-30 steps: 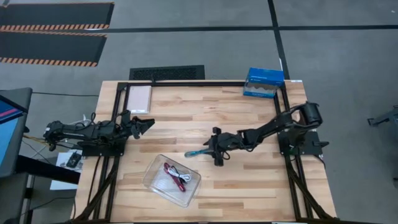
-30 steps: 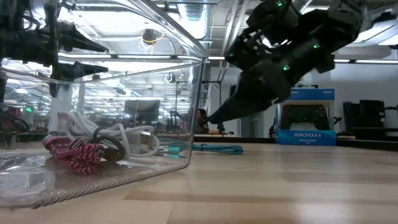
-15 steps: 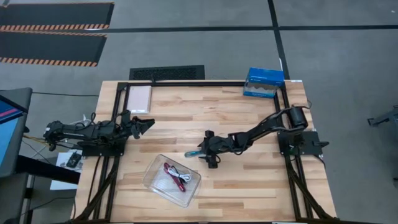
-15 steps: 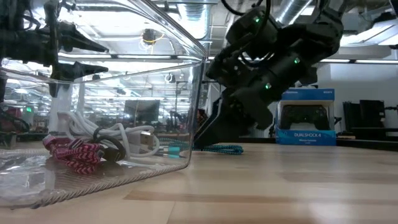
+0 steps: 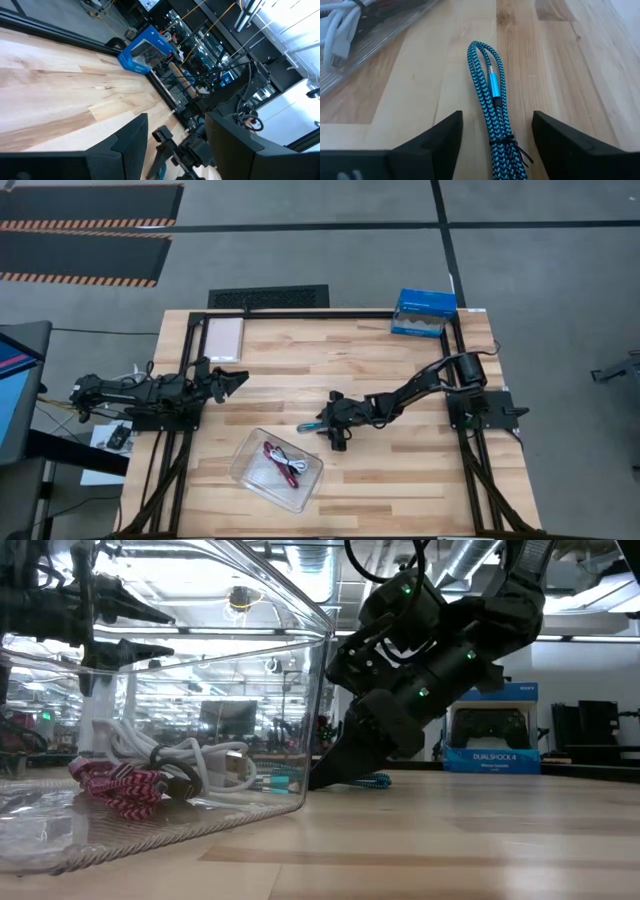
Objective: Pick and place USB-C Cables
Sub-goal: Put the blue charger cable into the transparent bin
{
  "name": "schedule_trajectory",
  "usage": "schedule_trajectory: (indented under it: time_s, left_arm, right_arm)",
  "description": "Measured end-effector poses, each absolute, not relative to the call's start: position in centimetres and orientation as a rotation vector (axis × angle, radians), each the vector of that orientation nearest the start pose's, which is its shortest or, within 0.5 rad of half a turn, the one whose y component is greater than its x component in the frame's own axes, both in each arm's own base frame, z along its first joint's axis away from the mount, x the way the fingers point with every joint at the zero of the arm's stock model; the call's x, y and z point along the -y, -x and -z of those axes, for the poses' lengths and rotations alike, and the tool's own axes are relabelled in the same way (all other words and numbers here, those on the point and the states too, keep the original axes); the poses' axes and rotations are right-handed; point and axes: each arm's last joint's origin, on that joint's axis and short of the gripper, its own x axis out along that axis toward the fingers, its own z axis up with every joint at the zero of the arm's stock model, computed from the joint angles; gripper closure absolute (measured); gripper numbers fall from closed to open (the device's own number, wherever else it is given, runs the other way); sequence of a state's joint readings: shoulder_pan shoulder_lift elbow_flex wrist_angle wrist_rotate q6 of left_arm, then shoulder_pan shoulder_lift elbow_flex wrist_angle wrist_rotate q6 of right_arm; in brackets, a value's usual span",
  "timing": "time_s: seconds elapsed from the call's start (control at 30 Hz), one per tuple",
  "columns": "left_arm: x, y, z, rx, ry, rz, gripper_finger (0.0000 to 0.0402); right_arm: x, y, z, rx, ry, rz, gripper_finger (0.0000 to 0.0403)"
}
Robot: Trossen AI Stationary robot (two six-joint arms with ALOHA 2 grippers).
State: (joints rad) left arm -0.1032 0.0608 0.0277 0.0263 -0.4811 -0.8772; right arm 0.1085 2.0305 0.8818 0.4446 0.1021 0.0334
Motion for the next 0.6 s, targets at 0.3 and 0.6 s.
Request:
schedule_trajectory:
  time_s: [0.3, 0.6]
  left_arm:
    - [-0.34, -9.76, -17.07, 0.159, 0.865, -0.356, 0.0216]
    - [-0.32, -9.77, -17.07, 0.158, 0.865, -0.352, 0.0216]
  right_arm:
    - [-3.60, -36.36, -7.71, -0.708, 0.039, 0.010, 0.0252]
    - [-3.71, -36.32, -7.82, -0.703, -0.005, 0.031, 0.0355]
